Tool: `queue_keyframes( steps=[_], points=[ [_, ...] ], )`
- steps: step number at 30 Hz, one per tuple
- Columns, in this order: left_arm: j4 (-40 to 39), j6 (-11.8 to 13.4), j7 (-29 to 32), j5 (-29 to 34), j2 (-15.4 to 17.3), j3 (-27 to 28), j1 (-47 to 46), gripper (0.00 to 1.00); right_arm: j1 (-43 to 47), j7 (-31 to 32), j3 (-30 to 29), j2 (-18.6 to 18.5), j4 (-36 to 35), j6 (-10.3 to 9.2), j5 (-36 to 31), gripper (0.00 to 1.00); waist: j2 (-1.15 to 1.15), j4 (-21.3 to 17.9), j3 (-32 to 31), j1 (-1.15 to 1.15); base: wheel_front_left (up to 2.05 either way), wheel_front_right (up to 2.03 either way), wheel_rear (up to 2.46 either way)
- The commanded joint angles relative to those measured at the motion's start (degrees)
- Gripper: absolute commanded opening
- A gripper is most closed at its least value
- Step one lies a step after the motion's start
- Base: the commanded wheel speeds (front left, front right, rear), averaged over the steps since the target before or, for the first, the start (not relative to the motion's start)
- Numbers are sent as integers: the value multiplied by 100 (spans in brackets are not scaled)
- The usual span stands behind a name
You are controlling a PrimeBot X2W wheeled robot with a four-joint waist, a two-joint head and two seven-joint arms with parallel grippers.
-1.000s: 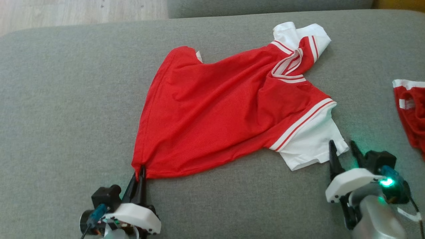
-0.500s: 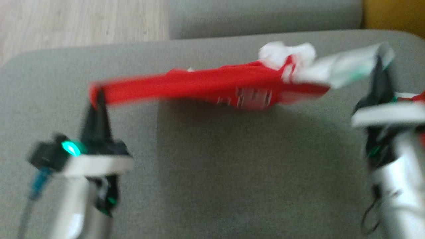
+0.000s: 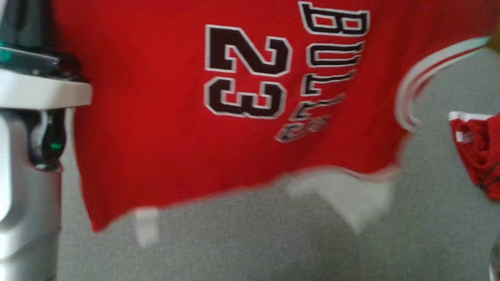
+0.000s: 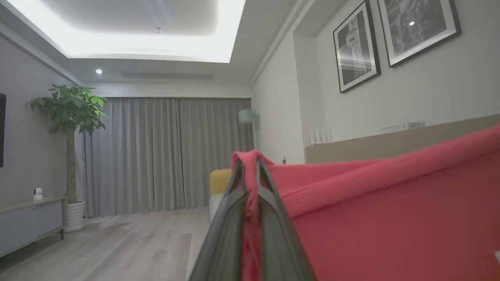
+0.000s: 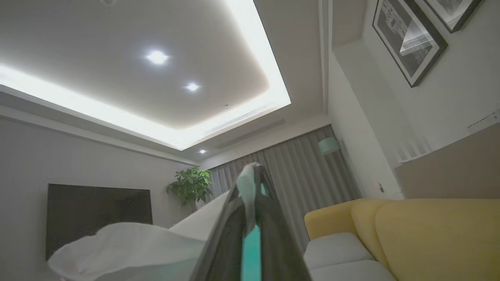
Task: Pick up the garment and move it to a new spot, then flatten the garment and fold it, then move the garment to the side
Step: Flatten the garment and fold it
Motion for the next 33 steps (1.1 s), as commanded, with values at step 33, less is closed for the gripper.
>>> queue_keyframes(
  steps=[33],
  points=[
    [3252,281,-1661,699,-1153,-4,1498,0,2501,-1146,225,467,1389,-4,862,0,0,-325,1194,0,0,0,0]
  ],
)
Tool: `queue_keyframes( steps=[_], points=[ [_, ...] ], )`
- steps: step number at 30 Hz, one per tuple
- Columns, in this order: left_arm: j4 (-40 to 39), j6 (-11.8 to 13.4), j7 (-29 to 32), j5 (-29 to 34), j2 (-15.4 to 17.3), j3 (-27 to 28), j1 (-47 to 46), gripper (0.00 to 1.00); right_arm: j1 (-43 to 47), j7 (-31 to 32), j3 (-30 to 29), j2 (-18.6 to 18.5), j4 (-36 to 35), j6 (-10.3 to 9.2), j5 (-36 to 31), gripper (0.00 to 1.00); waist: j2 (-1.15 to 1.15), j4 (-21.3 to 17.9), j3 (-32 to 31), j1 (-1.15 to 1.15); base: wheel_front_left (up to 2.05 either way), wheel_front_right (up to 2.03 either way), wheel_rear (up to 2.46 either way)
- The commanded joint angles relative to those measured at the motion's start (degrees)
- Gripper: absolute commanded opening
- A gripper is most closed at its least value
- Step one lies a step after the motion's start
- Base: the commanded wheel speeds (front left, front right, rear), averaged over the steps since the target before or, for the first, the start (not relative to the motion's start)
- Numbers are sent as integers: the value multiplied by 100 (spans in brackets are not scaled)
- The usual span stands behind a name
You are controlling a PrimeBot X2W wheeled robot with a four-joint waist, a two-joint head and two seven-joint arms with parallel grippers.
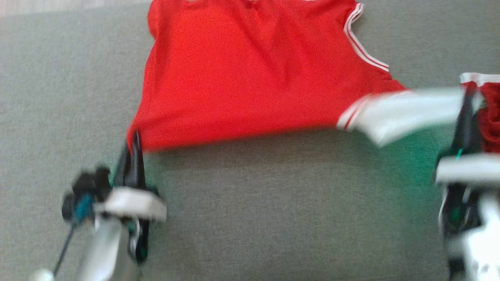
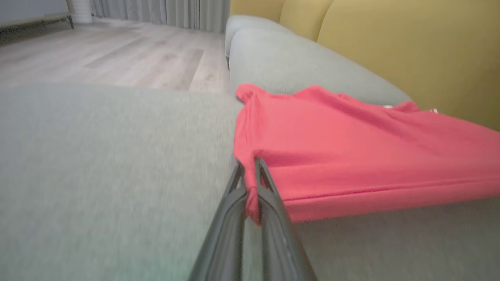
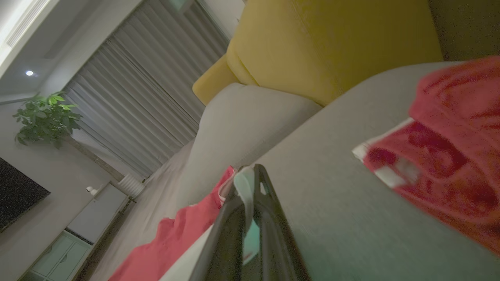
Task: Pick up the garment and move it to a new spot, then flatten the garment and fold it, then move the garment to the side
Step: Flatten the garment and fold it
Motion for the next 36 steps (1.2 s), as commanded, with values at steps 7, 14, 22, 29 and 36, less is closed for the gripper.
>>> queue_keyframes(
  steps=[7,14,22,29,36],
  points=[
    [-242,-70,-28,368,-48,293,909,0,1086,-18,371,61,-393,-4,392,0,0,-120,-378,0,0,0,0],
    [-503,-143,-29,557,-123,314,1667,0,2062,120,546,-139,-526,-4,715,0,0,-44,-753,0,0,0,0],
    [-1438,-152,-29,533,-155,334,1885,0,2081,331,463,-214,-1212,-4,1159,0,0,-44,-751,0,0,0,0],
    [-951,-43,-29,423,-158,87,959,0,748,686,502,11,-758,-4,972,0,0,-77,-461,0,0,0,0],
    [-63,124,-29,407,-158,0,-79,0,-715,765,607,192,274,-4,364,0,0,-35,-164,0,0,0,0]
  ],
)
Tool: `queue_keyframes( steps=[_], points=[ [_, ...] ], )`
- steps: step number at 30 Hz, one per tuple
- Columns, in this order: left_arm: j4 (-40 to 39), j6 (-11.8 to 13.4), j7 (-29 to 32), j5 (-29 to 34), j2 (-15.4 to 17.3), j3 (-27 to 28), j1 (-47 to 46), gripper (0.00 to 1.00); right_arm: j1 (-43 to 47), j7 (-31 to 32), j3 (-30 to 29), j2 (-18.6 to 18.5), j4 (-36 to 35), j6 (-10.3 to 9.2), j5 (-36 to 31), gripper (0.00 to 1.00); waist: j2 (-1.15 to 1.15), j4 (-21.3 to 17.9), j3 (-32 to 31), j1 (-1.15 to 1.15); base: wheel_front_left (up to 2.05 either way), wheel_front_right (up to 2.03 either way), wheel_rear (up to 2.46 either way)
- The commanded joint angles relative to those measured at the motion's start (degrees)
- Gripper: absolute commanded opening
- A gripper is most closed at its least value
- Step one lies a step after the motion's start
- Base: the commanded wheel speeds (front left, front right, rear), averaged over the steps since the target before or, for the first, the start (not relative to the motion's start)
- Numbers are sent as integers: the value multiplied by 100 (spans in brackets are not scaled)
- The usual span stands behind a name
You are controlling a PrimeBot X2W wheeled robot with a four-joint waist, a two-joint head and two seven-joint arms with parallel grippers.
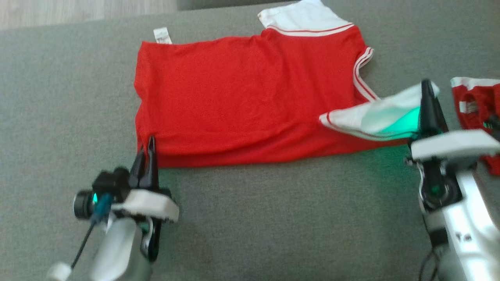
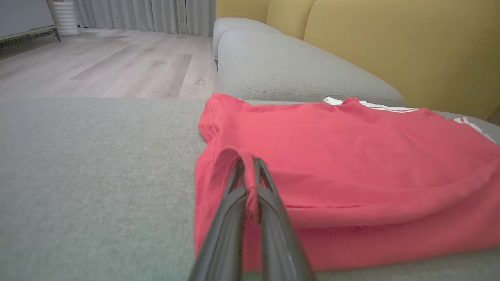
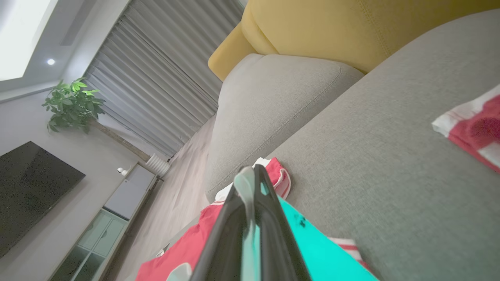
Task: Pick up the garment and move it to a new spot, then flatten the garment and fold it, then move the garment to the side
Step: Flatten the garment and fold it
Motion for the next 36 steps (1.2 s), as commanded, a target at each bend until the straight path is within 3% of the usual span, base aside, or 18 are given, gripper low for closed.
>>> queue_keyframes(
  steps=[1,5,6,7,8,10,12,16,22,28,36],
  points=[
    [6,79,-30,-25,36,124,-388,0,-424,-29,69,57,92,-4,-149,0,0,38,108,-1,0,0,0],
    [346,177,-30,-26,36,151,-865,0,-1112,-198,-40,133,889,-4,-517,0,0,98,223,-1,0,0,0],
    [423,220,-30,-10,36,169,-952,6,-1255,-270,-63,143,1085,-4,-621,0,0,112,234,-1,0,0,0],
    [484,269,-30,-3,36,195,-1019,58,-1387,-348,-73,155,1269,-4,-726,57,0,126,242,-1,0,0,0],
    [556,318,-30,-17,36,229,-1062,100,-1501,-435,-49,154,1432,-4,-866,100,0,138,243,-1,0,0,0],
    [603,406,-30,-3,36,300,-1097,100,-1673,-659,50,117,1639,-4,-1216,100,0,157,236,-1,0,0,0],
    [505,522,-30,-2,36,387,-921,100,-1728,-908,330,-123,1748,-4,-2180,100,0,178,174,-1,0,0,0],
    [195,620,-30,65,36,495,-600,100,-1563,-951,158,-234,1492,-4,-3174,100,0,182,98,-1,0,0,0],
    [-541,740,-30,263,36,599,253,100,-487,-955,-290,85,707,-4,-4685,100,0,186,-138,-1,0,0,0],
    [-1046,721,-30,380,36,579,981,100,409,-956,-488,349,476,-4,-5088,100,0,192,-405,-1,0,0,0],
    [-1321,743,-30,237,36,426,1775,100,1189,-956,-654,527,502,-4,-5092,100,0,171,-766,-1,0,0,0]
  ],
)
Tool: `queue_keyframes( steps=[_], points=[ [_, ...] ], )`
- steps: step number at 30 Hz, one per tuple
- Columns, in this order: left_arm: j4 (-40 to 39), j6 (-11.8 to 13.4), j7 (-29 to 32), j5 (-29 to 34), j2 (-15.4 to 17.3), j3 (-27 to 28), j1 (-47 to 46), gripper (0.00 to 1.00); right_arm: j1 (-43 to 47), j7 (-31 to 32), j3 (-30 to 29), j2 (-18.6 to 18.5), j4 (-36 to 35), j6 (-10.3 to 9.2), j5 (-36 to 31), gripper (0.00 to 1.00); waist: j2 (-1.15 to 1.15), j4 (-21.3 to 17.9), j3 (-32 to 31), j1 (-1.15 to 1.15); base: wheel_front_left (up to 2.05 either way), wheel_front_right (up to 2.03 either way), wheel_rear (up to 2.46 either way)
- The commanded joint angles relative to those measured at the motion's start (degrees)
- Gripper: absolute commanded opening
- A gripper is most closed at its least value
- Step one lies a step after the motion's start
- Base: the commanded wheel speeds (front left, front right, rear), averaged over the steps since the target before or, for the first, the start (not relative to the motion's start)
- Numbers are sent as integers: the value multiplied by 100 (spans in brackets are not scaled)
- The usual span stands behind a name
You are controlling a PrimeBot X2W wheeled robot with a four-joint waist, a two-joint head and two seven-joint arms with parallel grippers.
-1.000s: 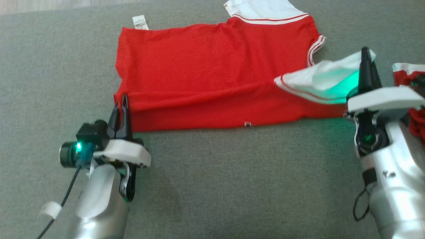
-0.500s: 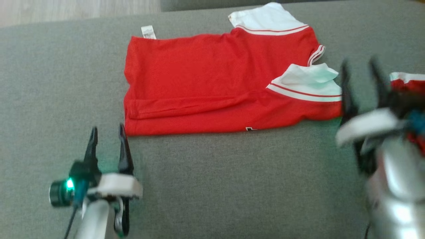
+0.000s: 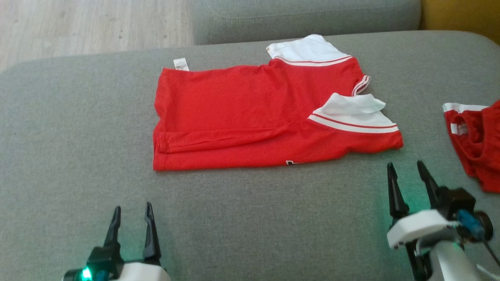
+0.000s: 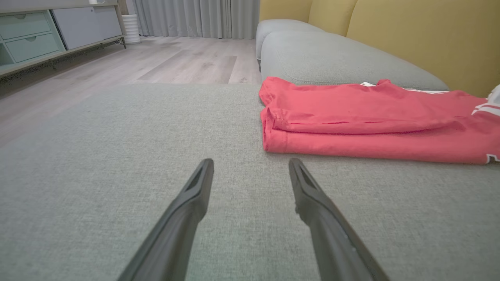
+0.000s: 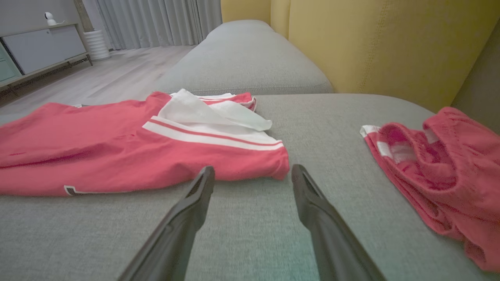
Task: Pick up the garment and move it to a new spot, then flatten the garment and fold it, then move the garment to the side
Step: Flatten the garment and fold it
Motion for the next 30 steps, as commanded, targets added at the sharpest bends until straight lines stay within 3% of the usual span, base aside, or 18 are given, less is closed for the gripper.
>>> queue_keyframes(
  steps=[1,6,13,20,30],
  points=[
    [-186,44,-30,-38,60,116,-133,100,-82,-62,88,38,-146,-4,2,100,0,-2,-30,2,0,0,0],
    [-109,7,-30,-134,60,16,-269,100,-114,-62,75,60,-171,-4,-16,100,0,-4,77,2,0,0,0],
    [271,-206,-30,-333,60,-90,-1135,100,-623,-62,60,73,-123,-4,20,100,0,-50,650,2,0,0,0],
    [1021,-296,-30,-585,60,-74,-2045,100,-1368,-62,-313,80,269,-4,-280,100,0,-127,1234,2,0,0,0],
    [2226,-398,-30,-846,60,-412,-2390,100,-1790,-62,-773,102,1098,-4,-542,100,0,-149,1437,2,0,0,0]
  ],
)
